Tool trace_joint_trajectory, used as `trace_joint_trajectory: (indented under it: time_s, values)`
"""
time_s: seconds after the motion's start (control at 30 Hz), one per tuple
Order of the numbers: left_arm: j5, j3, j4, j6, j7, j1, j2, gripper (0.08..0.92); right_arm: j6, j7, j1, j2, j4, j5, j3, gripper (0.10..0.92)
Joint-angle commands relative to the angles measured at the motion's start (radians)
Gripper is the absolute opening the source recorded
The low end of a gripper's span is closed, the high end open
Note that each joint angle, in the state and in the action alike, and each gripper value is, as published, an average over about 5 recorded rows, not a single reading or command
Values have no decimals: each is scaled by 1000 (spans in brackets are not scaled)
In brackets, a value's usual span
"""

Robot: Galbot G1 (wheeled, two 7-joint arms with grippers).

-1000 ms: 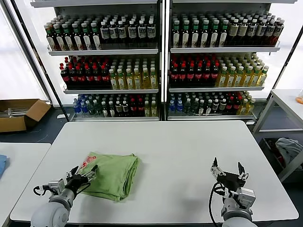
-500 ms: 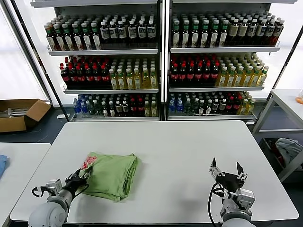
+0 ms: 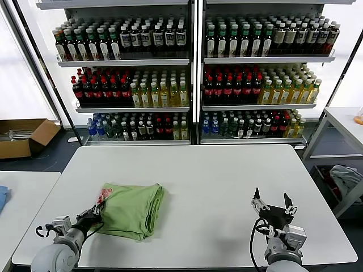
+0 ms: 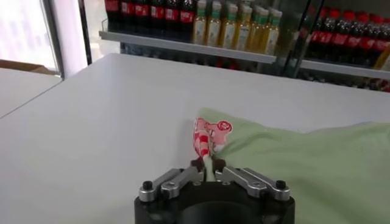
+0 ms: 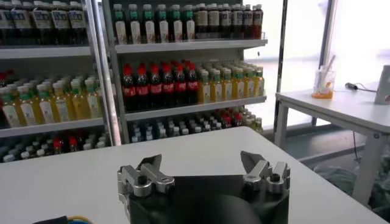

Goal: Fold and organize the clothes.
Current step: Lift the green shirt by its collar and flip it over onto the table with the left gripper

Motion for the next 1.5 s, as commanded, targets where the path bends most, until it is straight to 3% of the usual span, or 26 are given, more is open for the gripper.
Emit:
trace_joint_trajectory:
  time_s: [0.03,0.43,0.57,0.8,1.17,1.33,1.5]
  values:
    - [-86,-126,-29,1,-15,4,71,118,-3,3,10,-3,-4,3,4,823]
    - [-226,-459,44,21,-23,2,368,110,-6,10,42,-3,-26,7,-19,823]
    - [-204,-456,-29,22,-8,28,392,110,-6,11,49,3,-33,5,-28,823]
    - [-79,-224,-197,22,11,48,254,110,-4,12,32,1,-29,4,-16,823]
    - [63,316,-487,56,-67,23,0,110,1,11,-30,15,-20,-2,30,823]
    - [207,516,-436,53,-45,-11,-94,110,2,9,-56,36,-8,-19,37,823]
    - [251,580,-374,54,-36,-53,-146,110,4,7,-68,45,-4,-38,38,823]
